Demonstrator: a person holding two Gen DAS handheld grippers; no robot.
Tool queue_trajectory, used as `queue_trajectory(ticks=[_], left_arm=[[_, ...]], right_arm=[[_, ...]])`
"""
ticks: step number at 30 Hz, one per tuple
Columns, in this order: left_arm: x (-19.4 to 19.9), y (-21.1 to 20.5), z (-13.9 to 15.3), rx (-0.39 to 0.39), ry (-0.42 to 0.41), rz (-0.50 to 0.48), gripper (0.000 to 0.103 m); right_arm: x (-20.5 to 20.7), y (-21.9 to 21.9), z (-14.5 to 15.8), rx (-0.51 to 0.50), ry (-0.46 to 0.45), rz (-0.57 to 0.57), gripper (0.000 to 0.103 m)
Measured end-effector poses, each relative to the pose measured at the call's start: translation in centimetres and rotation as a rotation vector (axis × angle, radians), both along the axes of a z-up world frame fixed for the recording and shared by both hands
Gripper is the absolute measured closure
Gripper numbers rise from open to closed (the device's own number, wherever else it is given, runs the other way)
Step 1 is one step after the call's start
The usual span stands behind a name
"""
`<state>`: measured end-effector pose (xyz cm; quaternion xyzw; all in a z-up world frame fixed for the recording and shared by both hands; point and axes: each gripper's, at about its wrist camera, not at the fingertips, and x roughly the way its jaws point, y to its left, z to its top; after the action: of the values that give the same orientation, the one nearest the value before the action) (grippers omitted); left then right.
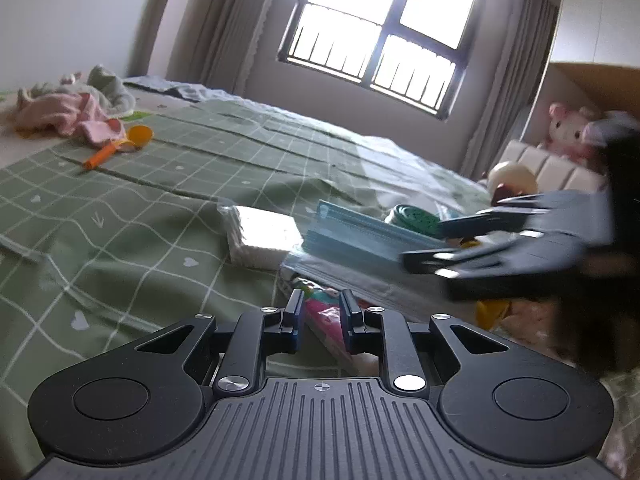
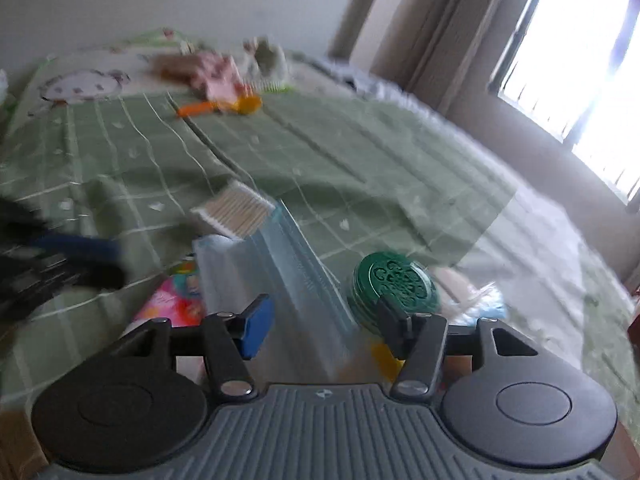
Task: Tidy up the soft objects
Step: 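Move the left gripper toward the pink cartoon tissue packet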
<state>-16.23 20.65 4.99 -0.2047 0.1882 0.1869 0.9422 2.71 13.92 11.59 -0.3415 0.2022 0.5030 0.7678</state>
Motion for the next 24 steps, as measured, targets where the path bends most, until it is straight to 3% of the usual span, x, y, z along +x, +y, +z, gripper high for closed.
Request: queue_trajectory(ticks=[2,3,6,11,15,18,21,24], left_arm=[[-0.3,0.1,-0.1,-0.012,-0.018,-0.002,0.082],[-0.4,0.1,-0.1,-0.016,-0.027,-0.005,0.082],[-0.4,0.4,-0.3,-0.027,-0.032,-0.003,0.082],[0.2,-0.1,-0.5,-0.055,-0.019,0.007,0.082],[0.4,-0.7,0.1,-0.052,-0.014,0.023,0.082],[0.6,-0.9,0.8,-0.043,-0.011,0.047,0.082],[1.5,-1.4,1.4,-0.029,-0.006,0.043,0.083],[3.5,-2.4,1.9,0.022,0.006,0.009,0.082]], right_arm=[[0.8,0.6,-0.2,-0.032,0.051,-0.011,0.099],[1.2,0.4,0.4,-0.033,0.073,-0.02,0.102],[1.2,-2.3,3.9,0.056,0.156,-0.016,0.102],[-0.4,-7.8,10.1,0.201,0.133,-0.042,0.102],[-1.7,-11.7,12.0,0.237,0.1,-0.067,0.102],[-2.3,-14.7,10.2,0.214,0.118,-0.11,0.102],[-2.8,-17.2,5.9,0.158,0.108,-0.164,0.102],[-2.7,-19.4,1.5,0.118,0.16,-0.216,0.102]])
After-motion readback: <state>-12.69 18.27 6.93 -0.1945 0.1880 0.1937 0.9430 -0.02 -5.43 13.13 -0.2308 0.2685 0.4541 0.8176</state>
